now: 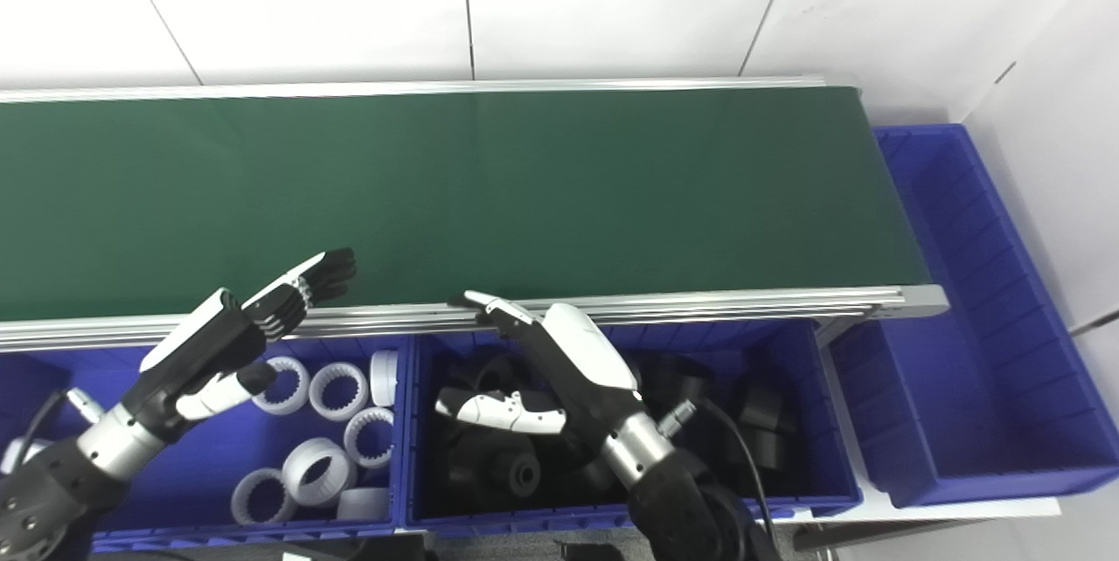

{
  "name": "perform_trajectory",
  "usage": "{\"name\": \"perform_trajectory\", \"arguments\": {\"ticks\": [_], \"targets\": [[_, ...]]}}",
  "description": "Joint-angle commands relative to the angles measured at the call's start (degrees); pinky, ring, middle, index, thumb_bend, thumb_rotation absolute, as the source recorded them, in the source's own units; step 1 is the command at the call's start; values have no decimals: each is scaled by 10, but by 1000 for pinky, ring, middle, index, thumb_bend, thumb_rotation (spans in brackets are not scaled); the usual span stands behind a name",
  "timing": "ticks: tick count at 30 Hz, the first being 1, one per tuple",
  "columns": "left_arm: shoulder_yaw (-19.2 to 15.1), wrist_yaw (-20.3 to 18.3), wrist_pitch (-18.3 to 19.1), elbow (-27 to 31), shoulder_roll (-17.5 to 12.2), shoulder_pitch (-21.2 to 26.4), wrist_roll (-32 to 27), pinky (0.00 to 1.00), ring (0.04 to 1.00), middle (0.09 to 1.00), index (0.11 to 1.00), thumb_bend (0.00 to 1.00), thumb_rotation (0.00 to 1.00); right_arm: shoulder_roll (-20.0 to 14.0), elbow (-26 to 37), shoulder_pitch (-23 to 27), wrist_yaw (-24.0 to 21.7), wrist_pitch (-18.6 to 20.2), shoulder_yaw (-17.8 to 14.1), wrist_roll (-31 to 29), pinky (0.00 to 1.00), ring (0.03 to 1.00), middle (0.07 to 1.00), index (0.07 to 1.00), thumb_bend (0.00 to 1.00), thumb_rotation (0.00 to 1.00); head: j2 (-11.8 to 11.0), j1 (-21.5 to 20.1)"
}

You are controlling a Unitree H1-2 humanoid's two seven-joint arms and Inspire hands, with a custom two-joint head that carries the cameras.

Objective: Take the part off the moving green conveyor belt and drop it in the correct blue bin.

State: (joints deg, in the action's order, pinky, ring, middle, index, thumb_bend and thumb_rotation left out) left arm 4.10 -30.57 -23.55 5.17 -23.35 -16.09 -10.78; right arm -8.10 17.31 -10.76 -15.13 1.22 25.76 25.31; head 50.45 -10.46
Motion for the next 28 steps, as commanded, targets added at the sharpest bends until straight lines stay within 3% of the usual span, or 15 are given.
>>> {"name": "perform_trajectory", "arguments": {"ticks": [1,9,12,15,19,22,28], "targets": [[-5,11,-21,17,-4,-9,5,956,983,990,962,467,829,11,16,-4,17,-58,1,-33,851,910,944,933,579,966,0,2],[-7,13,-30,30,-3,-51,-3,965,983,990,962,463,803,13,-10,-21,31,-88,12,-41,877,949,990,981,552,1000,0,11],[-8,14,-31,31,-4,-58,-5,974,988,991,961,474,798,13,-20,-22,33,-95,16,-44,879,952,997,983,474,970,-4,13],[-11,8,-32,27,-3,-67,-6,976,986,995,964,490,828,15,-35,-25,36,-109,23,-41,884,955,1000,987,452,942,-33,20],[-34,-27,-34,1,20,-73,-1,953,971,985,955,454,796,14,-74,-39,57,-150,32,-30,883,961,1000,986,443,926,-138,22],[-52,-51,-34,-18,35,-69,3,933,960,974,947,454,761,15,-100,-41,70,-177,35,-27,875,960,996,976,437,896,-150,25],[-60,-46,-34,-9,48,-52,19,894,947,962,931,478,680,18,-95,-26,72,-182,34,-14,890,974,1000,986,416,877,-135,23]]}}
